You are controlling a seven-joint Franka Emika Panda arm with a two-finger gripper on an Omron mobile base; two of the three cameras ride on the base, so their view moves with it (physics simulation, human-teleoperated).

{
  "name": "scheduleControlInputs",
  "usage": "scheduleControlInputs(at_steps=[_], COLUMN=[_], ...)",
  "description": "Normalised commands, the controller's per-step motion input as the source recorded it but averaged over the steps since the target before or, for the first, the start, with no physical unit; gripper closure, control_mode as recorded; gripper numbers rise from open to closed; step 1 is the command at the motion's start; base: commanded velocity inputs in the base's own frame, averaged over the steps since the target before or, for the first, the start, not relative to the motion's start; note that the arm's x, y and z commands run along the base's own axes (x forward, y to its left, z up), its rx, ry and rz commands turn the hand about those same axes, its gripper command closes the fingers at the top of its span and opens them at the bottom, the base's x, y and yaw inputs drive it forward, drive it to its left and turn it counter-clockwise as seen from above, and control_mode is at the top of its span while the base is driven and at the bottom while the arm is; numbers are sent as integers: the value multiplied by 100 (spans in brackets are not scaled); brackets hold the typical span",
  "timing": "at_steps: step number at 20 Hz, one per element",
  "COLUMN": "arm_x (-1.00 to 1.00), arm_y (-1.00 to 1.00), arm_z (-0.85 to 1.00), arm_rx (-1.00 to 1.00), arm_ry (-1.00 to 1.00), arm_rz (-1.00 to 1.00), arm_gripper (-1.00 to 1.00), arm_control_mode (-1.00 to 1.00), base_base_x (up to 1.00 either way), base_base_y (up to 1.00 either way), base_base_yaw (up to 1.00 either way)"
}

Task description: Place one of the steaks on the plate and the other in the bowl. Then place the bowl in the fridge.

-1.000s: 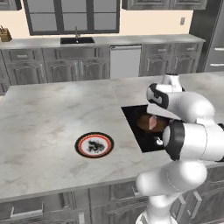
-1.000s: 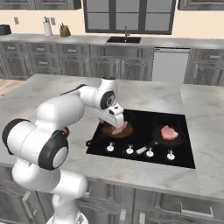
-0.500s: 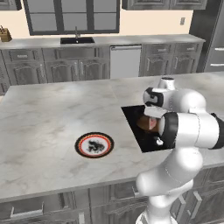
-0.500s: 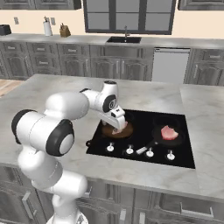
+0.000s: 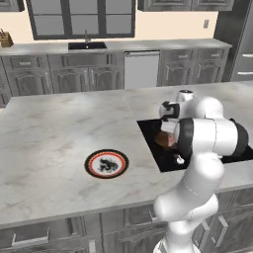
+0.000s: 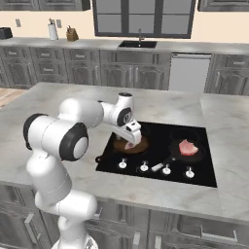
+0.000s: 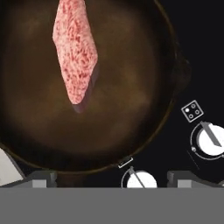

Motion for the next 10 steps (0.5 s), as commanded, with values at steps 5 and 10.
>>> scheduleControlInputs(at_steps=[5,10], arm_x=[36,30], arm_y=[-1,-4], arm_z=[-25,-22], arm_rx=[0,0], arm_ry=[0,0], arm_rz=[0,0], arm_gripper=[-100,-100], arm_control_mode=[-100,-100], base_base_x=[0,0], base_base_y=[0,0], base_base_yaw=[0,0])
